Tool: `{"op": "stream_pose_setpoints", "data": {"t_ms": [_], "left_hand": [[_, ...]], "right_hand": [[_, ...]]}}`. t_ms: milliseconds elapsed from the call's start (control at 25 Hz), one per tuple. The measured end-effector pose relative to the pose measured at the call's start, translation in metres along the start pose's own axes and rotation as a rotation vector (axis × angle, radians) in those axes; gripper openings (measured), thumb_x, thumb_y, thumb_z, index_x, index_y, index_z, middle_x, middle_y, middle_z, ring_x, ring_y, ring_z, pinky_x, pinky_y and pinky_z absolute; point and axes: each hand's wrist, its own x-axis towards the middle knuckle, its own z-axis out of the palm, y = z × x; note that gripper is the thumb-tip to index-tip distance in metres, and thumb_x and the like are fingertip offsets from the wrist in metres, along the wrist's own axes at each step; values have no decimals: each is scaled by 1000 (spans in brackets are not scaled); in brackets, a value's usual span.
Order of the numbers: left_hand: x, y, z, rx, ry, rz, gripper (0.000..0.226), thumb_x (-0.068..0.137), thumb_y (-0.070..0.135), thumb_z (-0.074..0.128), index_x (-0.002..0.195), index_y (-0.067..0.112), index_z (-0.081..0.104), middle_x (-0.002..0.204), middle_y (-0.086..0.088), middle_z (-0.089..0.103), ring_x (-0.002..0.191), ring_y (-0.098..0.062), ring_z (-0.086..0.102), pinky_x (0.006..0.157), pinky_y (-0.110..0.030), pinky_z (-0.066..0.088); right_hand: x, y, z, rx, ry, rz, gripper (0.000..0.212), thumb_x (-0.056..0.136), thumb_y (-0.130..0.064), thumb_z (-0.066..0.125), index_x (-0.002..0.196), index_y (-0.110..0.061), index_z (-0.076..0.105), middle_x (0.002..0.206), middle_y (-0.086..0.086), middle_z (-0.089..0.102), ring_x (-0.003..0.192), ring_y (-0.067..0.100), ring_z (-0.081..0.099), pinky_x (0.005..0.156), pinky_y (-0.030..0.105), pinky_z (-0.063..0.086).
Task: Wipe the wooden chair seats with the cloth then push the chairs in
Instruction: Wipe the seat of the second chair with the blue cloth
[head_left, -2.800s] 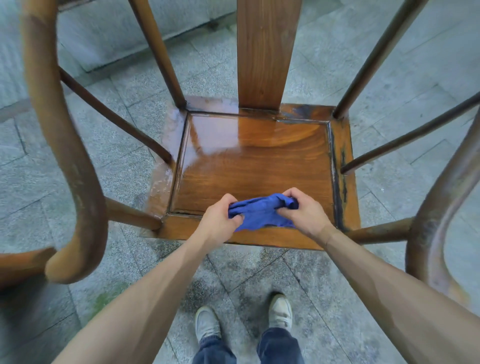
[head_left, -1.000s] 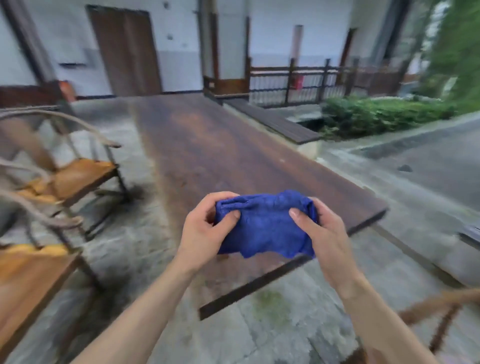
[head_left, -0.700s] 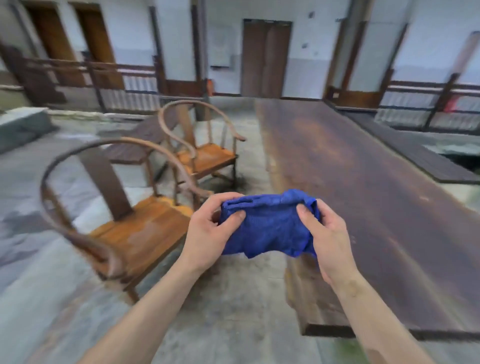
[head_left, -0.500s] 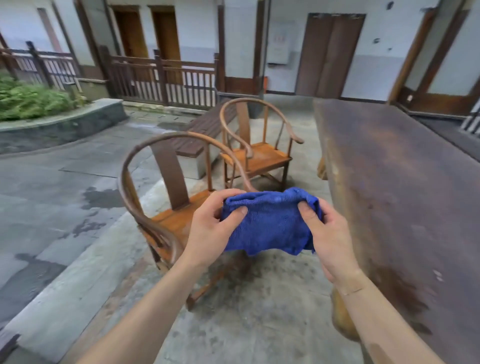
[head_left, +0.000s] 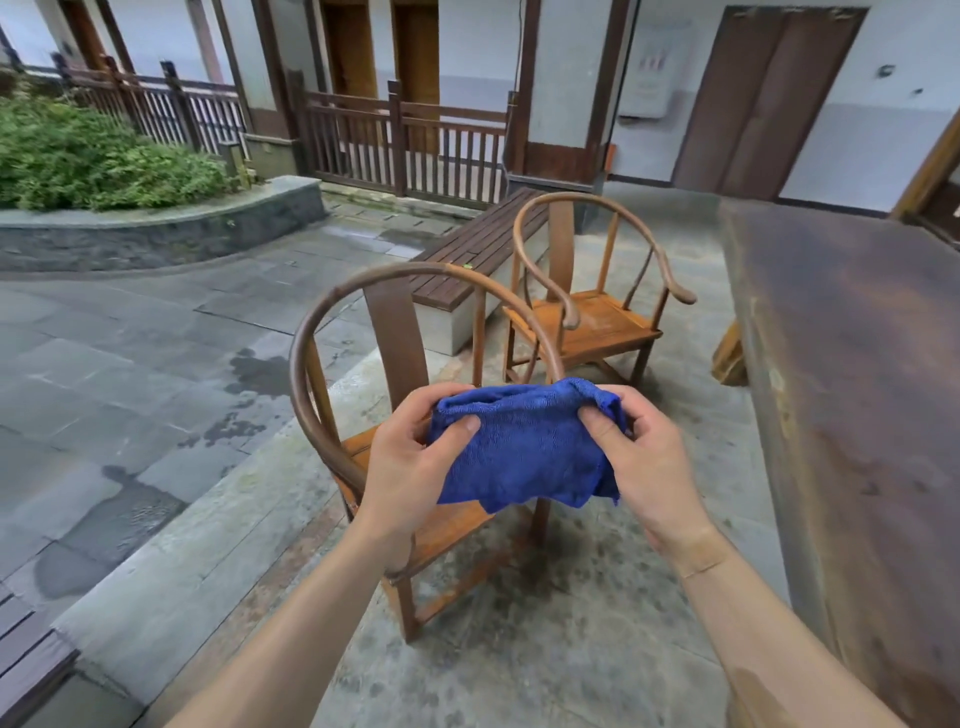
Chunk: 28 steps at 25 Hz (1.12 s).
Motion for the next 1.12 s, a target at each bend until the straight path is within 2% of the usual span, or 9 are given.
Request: {"op": "stream_pose_setpoints", "data": {"t_ms": [120, 240, 480, 600, 680, 760, 880, 1120], "left_hand": [[33, -12, 21, 31, 28, 6, 28, 93, 6, 69, 103, 32, 69, 101, 11, 73, 94, -14, 70, 76, -27, 55], [75, -24, 51, 52, 91, -1, 30, 93, 7, 69, 104, 35, 67, 97, 15, 72, 90, -12, 70, 71, -24, 55], [136, -62, 79, 85, 223, -81, 21, 93, 9, 69, 106, 25, 66, 96, 8, 73, 93, -16, 71, 72, -28, 55], [165, -82, 74, 108, 308, -103, 19, 93, 10, 69, 103, 26, 68, 94, 8, 73, 91, -17, 71, 73, -32, 57], [185, -95, 63, 130, 366, -111, 20, 93, 8, 69, 99, 27, 68, 91, 9, 73, 85, -12, 70, 71, -27, 55], [206, -112, 44, 152, 420, -105, 21, 93, 6, 69, 98, 26, 69, 89, 10, 73, 81, -9, 68, 69, -22, 54], [235, -143, 15, 164, 485, -102, 21, 94, 6, 68, 98, 27, 69, 92, 10, 73, 84, -13, 68, 76, -29, 54], [276, -224, -17, 216, 596, -214, 23, 97, 9, 63, 98, 32, 66, 92, 21, 70, 88, -1, 64, 78, -17, 50]], "right_hand": [[47, 22, -14, 11, -38, 5, 18, 96, -5, 62, 100, -20, 72, 96, -5, 76, 91, 8, 67, 80, 22, 53], [102, 40, -32, 14, -100, -13, 19, 95, -4, 62, 101, -18, 72, 99, -3, 76, 93, 9, 68, 79, 20, 52], [189, 76, -39, 56, -190, 35, 17, 95, -5, 63, 101, -18, 73, 98, -2, 75, 93, 7, 68, 77, 18, 52], [229, 98, -18, 103, -256, 72, 18, 96, -6, 62, 98, -21, 72, 93, -10, 75, 90, 2, 67, 75, 16, 51], [257, 110, 5, 108, -305, 73, 20, 96, -4, 60, 96, -21, 71, 88, -13, 74, 85, 0, 66, 73, 15, 50], [285, 126, 33, 104, -360, 66, 22, 97, -5, 60, 94, -24, 71, 87, -11, 73, 85, 3, 65, 74, 17, 51], [321, 152, 75, 97, -419, 66, 26, 97, -8, 61, 92, -32, 72, 91, -9, 73, 89, 5, 66, 79, 19, 52], [375, 226, 145, 41, -507, 152, 19, 97, -9, 60, 94, -25, 69, 84, -14, 70, 82, 3, 62, 74, 16, 49]]}}
